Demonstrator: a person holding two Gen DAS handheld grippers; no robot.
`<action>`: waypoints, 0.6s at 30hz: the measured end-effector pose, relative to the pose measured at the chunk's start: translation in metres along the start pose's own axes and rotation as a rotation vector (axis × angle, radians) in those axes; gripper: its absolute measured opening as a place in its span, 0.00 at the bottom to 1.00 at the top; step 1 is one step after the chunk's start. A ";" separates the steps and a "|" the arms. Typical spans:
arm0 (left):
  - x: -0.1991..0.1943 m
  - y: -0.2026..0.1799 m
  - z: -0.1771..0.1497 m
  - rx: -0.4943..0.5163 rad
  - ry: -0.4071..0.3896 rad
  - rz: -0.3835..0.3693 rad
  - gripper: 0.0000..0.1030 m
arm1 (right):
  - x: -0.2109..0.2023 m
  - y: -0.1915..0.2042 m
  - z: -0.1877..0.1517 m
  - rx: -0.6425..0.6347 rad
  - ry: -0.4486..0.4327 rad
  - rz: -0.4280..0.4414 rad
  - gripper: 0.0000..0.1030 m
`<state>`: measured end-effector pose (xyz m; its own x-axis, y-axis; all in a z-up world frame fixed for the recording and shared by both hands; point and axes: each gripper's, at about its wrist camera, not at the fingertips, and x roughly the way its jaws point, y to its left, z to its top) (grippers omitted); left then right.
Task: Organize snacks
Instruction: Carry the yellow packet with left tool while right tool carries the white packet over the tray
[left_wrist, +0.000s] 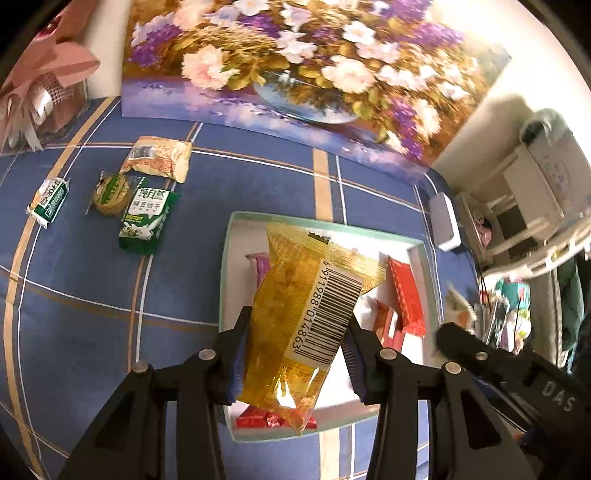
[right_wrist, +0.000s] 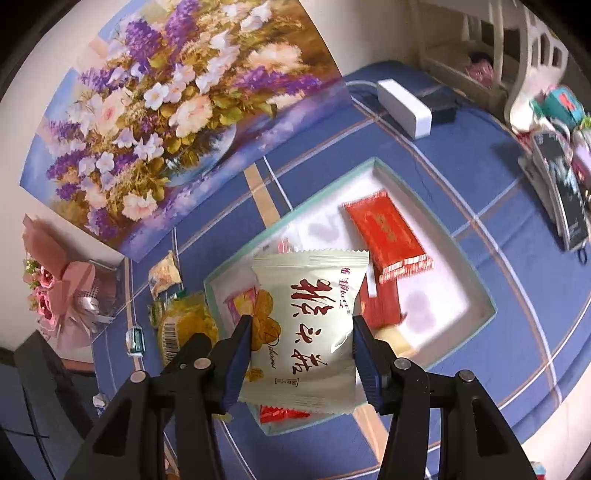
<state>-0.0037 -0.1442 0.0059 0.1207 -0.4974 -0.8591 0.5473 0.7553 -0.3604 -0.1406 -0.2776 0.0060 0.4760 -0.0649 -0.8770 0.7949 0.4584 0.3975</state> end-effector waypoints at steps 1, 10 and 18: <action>0.002 -0.001 -0.002 0.004 0.004 -0.001 0.45 | 0.002 -0.001 -0.002 0.001 0.002 -0.014 0.53; 0.027 -0.010 -0.016 0.002 0.086 -0.041 0.45 | 0.008 -0.020 -0.001 0.000 0.025 -0.060 0.53; 0.038 -0.022 -0.023 0.003 0.107 -0.088 0.45 | 0.018 -0.040 -0.001 0.045 0.076 -0.062 0.54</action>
<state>-0.0297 -0.1700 -0.0274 -0.0167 -0.5134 -0.8580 0.5548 0.7091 -0.4351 -0.1642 -0.2958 -0.0255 0.3971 -0.0241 -0.9175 0.8389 0.4149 0.3522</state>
